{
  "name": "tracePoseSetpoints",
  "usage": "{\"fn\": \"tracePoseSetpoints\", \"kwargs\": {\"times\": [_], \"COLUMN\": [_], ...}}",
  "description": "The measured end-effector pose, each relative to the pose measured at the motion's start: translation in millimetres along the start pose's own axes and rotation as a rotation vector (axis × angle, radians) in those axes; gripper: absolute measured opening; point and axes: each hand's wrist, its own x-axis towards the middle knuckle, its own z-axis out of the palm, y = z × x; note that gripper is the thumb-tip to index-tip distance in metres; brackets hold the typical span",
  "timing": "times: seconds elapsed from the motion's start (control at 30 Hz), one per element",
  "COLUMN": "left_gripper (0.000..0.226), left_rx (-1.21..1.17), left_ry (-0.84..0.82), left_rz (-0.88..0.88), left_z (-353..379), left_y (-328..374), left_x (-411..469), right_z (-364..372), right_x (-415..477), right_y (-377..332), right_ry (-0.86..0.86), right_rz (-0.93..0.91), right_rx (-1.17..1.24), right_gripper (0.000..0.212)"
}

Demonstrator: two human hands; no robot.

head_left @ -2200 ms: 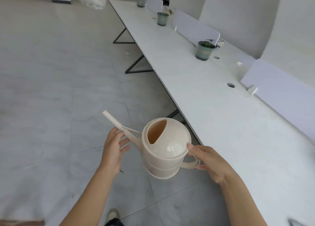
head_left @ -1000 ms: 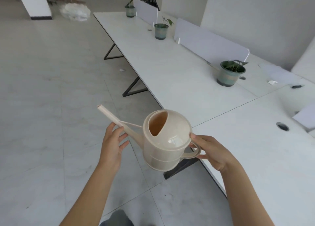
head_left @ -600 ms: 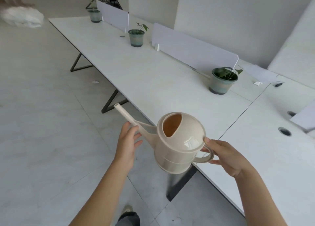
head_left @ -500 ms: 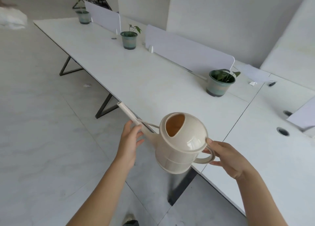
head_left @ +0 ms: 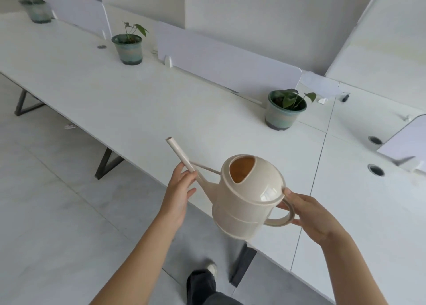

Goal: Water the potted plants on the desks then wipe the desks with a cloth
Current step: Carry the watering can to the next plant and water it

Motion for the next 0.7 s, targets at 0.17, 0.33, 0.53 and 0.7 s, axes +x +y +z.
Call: {"fn": "tracePoseSetpoints", "kwargs": {"times": [0.17,0.33,0.53,0.7], "left_gripper": [0.036,0.037,0.040,0.038], "left_rx": [0.023,0.000,0.036,0.095], "left_ry": [-0.071,-0.129,-0.248,-0.392], "left_rz": [-0.011,-0.008,-0.076,-0.151], "left_z": [28,56,79,92], "left_y": [19,29,33,40], "left_x": [62,117,169,210], "right_z": [-15,-25,-31,-18], "right_x": [45,75,92,97], "right_y": [-18,-38,-47,-52], "right_ry": [0.092,0.158,0.294,0.482], "right_rz": [-0.112,-0.178,-0.154,-0.112], "right_rx": [0.134,0.196,0.276,0.349], "right_gripper": [0.089,0.075,0.074,0.077]}}
